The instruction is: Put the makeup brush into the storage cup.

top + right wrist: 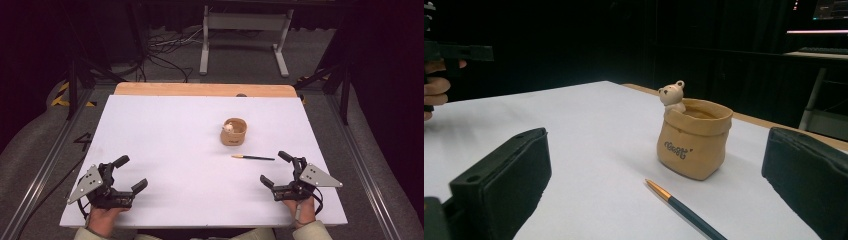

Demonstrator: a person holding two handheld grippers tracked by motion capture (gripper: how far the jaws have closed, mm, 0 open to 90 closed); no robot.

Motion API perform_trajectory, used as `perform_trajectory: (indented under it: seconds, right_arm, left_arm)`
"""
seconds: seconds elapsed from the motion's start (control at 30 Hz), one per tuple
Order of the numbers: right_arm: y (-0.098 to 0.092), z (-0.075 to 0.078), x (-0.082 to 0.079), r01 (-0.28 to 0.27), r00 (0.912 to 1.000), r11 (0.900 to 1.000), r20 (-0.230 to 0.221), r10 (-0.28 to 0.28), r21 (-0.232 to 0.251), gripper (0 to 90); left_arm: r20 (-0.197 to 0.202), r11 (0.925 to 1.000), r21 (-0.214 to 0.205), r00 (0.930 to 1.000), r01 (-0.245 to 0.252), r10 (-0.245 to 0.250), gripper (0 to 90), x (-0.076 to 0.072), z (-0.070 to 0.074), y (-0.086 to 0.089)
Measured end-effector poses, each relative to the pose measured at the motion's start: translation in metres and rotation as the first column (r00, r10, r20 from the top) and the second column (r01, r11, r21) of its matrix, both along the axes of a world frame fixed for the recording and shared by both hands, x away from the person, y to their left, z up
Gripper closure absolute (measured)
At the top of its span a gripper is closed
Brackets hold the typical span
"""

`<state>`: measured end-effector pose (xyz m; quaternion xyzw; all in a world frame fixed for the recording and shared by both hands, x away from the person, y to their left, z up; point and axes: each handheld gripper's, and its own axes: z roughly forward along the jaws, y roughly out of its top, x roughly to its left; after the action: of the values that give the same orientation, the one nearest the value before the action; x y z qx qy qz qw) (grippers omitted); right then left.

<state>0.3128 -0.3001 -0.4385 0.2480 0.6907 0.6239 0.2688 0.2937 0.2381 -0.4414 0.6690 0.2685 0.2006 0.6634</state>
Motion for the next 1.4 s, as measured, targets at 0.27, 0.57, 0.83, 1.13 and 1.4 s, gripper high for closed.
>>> perform_trajectory:
  seconds: [0.27,0.57,0.83,1.13,1.4]
  right_arm:
    - [-0.002,0.000,-0.001,0.013,0.9999,0.9999,0.000,-0.013,-0.006,0.1]
    - [-0.002,-0.001,-0.002,0.023,0.9997,0.9997,-0.011,-0.023,-0.012,0.1]
    - [-0.007,0.009,0.004,0.030,0.9991,0.9993,-0.028,-0.031,-0.024,1.1]
    - [0.008,0.024,0.023,-0.019,0.9984,0.9988,-0.054,0.017,-0.045,1.2]
    - [0.025,0.041,0.043,-0.053,0.9961,0.9959,-0.074,0.047,-0.074,1.1]
  left_arm:
    - [-0.028,0.9999,0.001,0.9996,-0.010,0.010,0.4,0.006,-0.003,-0.003]
    - [-0.028,0.9999,-0.003,0.9996,-0.010,0.010,0.4,0.008,-0.004,-0.002]
    - [-0.040,0.9993,-0.009,0.9986,-0.036,0.036,0.4,0.007,-0.004,-0.001]
    - [-0.040,0.9995,0.003,0.9988,-0.030,0.030,0.4,0.004,-0.004,-0.002]
    - [-0.031,0.9997,0.008,0.9992,-0.025,0.025,2.1,0.003,-0.003,-0.003]
